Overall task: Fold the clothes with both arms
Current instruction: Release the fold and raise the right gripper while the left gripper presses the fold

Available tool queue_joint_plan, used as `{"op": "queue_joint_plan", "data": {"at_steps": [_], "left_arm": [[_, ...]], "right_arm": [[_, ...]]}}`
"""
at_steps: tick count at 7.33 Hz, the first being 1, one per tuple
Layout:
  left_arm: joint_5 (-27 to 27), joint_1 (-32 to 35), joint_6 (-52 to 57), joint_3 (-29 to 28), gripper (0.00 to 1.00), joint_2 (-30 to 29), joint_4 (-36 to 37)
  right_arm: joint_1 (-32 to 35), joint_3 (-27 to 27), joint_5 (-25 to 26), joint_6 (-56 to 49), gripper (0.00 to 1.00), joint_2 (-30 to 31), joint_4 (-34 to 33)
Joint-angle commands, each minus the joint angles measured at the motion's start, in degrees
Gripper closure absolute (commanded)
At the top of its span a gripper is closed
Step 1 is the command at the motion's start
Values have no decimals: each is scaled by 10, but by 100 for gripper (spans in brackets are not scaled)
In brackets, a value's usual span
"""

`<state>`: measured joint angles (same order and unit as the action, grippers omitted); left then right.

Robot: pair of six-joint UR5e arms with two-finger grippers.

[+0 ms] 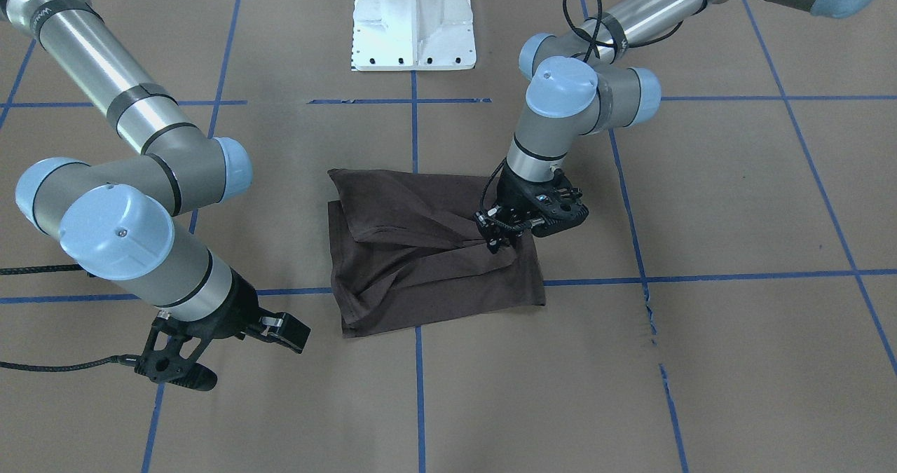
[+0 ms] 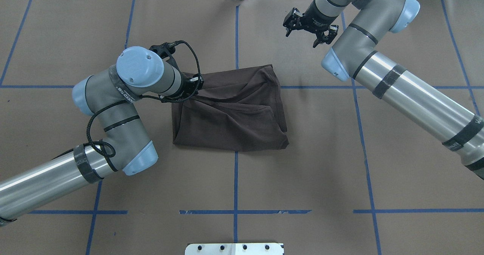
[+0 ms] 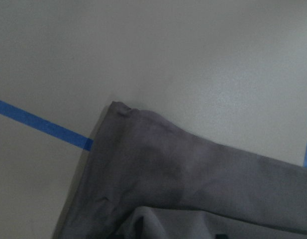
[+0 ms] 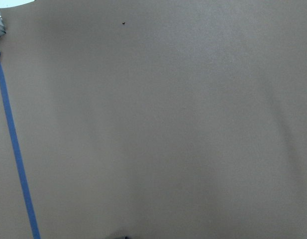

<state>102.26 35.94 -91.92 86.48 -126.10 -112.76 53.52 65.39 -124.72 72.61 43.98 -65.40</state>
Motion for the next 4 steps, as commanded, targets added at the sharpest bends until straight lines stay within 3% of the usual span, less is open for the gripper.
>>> {"op": "queue_joint_plan", "data": {"at_steps": [1, 2, 4], "left_arm": [[0, 0, 4, 18, 92, 2, 25], [0, 0, 3, 18, 100, 2, 25], [0, 1, 1, 15, 100, -3, 25]], "right_arm": [[0, 1, 0, 1, 0, 0, 0], [0, 1, 0, 1, 0, 0, 0], [1, 1, 0, 2, 0, 0, 0]]}}
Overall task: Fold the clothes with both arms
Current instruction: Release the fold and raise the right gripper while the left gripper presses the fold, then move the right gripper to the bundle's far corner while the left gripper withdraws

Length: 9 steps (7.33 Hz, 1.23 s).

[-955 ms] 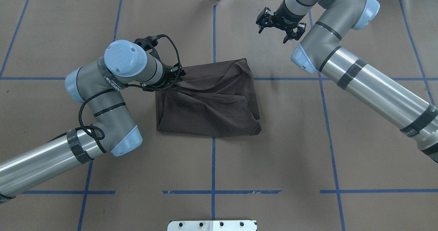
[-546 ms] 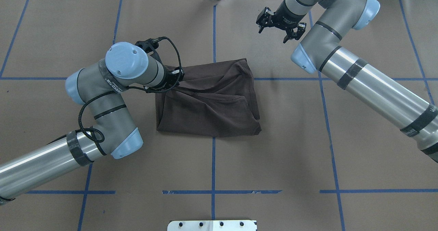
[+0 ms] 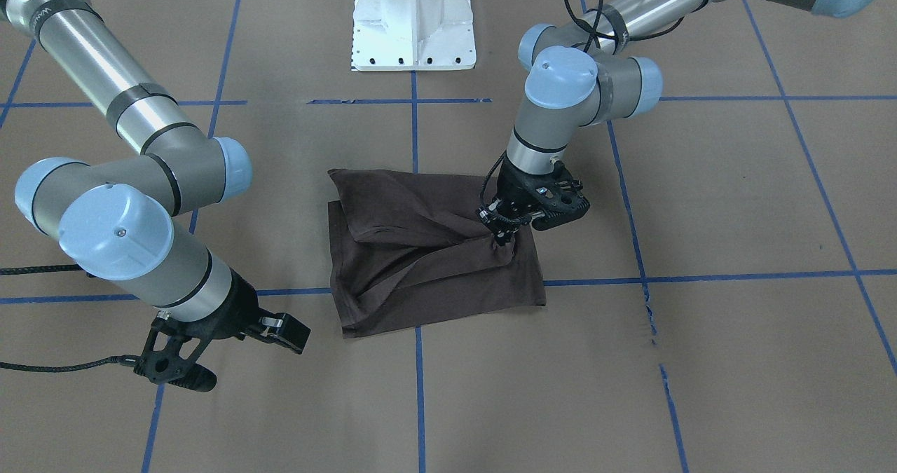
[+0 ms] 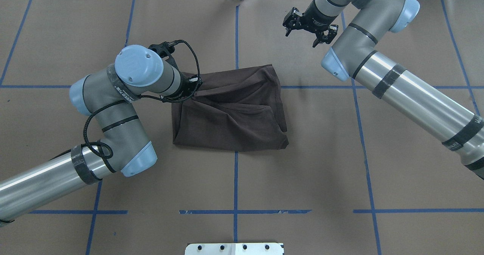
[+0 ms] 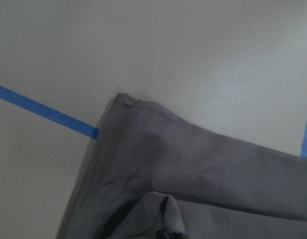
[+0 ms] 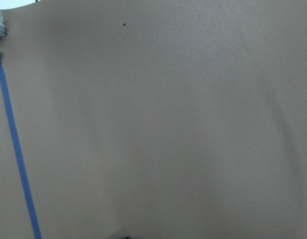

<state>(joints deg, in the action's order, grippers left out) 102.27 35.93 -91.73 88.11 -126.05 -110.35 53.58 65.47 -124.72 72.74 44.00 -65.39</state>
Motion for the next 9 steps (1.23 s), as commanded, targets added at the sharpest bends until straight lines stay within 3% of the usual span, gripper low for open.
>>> {"op": "queue_joint_plan", "data": {"at_steps": [1, 3, 4, 8, 9], "left_arm": [[-3, 30, 2, -17, 100, -3, 0], [-29, 73, 38, -109, 100, -33, -9], [-61, 73, 75, -132, 1, -42, -11], [-59, 103, 152, -135, 0, -66, -19], [-10, 120, 174, -127, 0, -66, -16]], "right_arm": [[0, 1, -1, 2, 0, 1, 0], [0, 2, -1, 2, 0, 6, 3], [1, 4, -1, 4, 0, 6, 4], [-16, 50, 9, -1, 0, 15, 3], [-56, 75, 53, -1, 0, 13, 3]]}}
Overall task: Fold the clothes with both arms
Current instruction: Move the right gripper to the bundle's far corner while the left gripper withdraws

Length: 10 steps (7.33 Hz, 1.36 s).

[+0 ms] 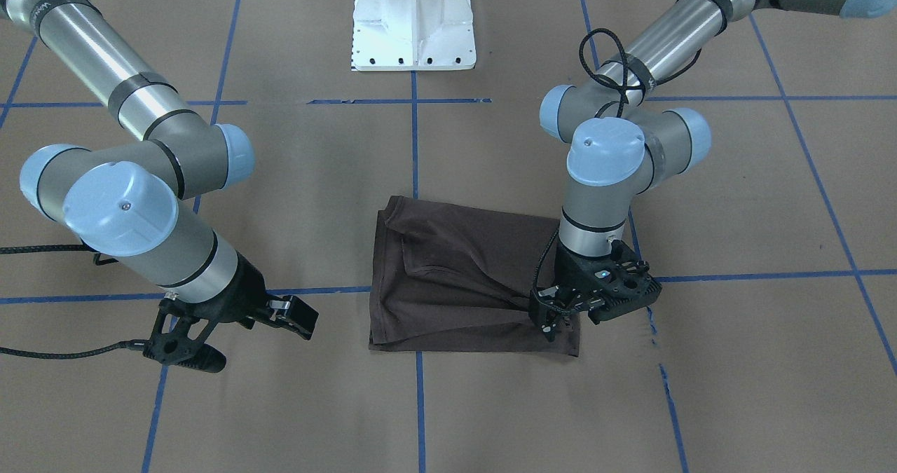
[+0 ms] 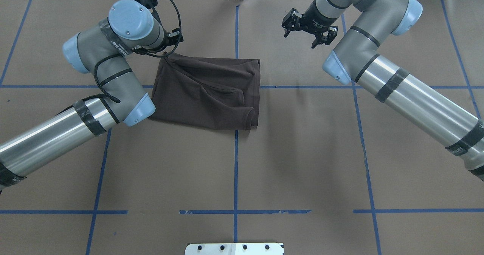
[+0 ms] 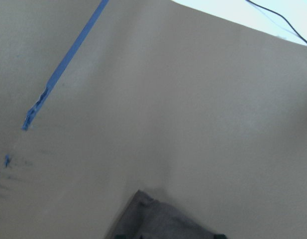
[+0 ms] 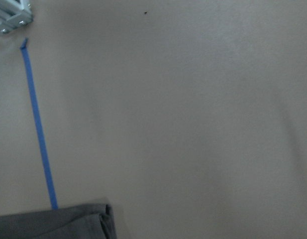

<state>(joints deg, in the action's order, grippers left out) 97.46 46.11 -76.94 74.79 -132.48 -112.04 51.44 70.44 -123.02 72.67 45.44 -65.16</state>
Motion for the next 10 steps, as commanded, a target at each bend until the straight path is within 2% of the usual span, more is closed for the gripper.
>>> {"op": "queue_joint_plan", "data": {"at_steps": [1, 3, 5, 6, 8, 10], "left_arm": [[58, 23, 37, 29, 0, 0, 6], [58, 28, 40, 38, 0, 5, 7], [59, 33, 47, 45, 0, 13, 7], [60, 35, 52, 63, 0, 30, 7], [60, 46, 71, 88, 0, 55, 8], [60, 46, 72, 88, 0, 57, 8]], "right_arm": [[-70, 36, 73, -3, 0, -10, 1], [-107, 44, 94, -74, 2, -19, 1], [-140, 39, 155, -154, 5, -20, 3], [-148, 36, 161, -185, 8, -29, 3], [-149, -4, 177, -217, 23, -60, 5], [-154, -48, 201, -227, 24, -86, 13]]}}
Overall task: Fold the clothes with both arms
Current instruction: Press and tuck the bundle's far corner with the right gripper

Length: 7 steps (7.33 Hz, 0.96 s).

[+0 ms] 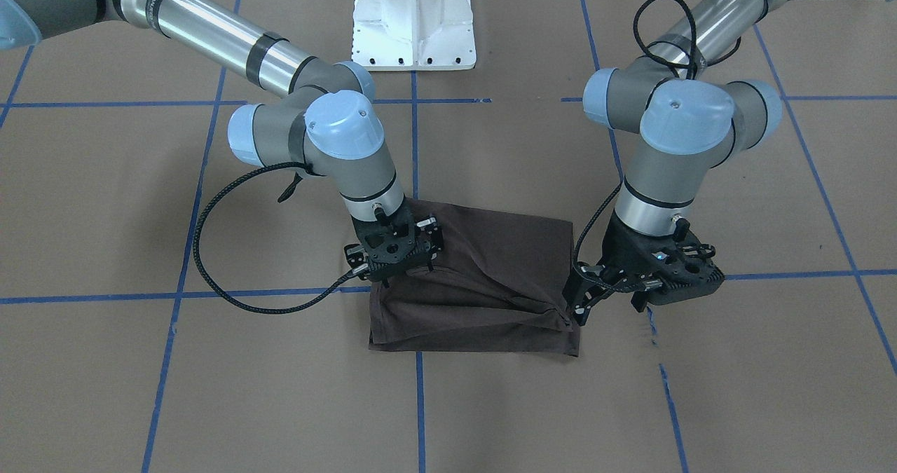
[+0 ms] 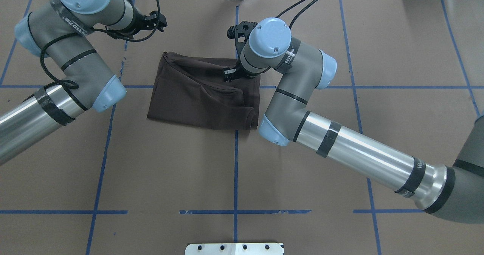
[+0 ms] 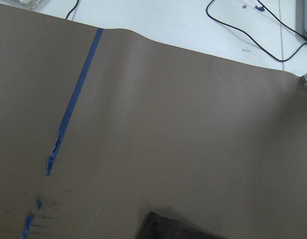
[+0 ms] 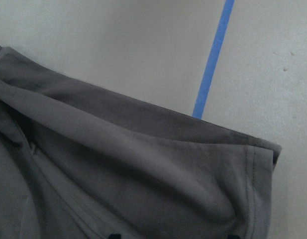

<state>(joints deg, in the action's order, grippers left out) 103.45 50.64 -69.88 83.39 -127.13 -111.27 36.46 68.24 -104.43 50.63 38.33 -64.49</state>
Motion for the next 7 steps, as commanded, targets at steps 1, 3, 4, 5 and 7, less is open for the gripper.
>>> {"op": "queue_joint_plan", "data": {"at_steps": [1, 3, 4, 5, 7], "left_arm": [[0, 1, 1, 2, 0, 4, 0], [2, 2, 1, 2, 0, 6, 0], [7, 2, 1, 2, 0, 6, 0], [8, 3, 1, 2, 0, 6, 0], [10, 3, 1, 8, 0, 4, 0]], "right_arm": [[-19, -40, 22, -7, 26, -17, 21], [-25, -41, 27, -6, 29, -14, 23], [-27, -42, 27, -7, 34, -12, 23], [-28, -43, 27, -8, 40, -11, 23], [-30, -43, 27, -6, 48, -12, 23]]}}
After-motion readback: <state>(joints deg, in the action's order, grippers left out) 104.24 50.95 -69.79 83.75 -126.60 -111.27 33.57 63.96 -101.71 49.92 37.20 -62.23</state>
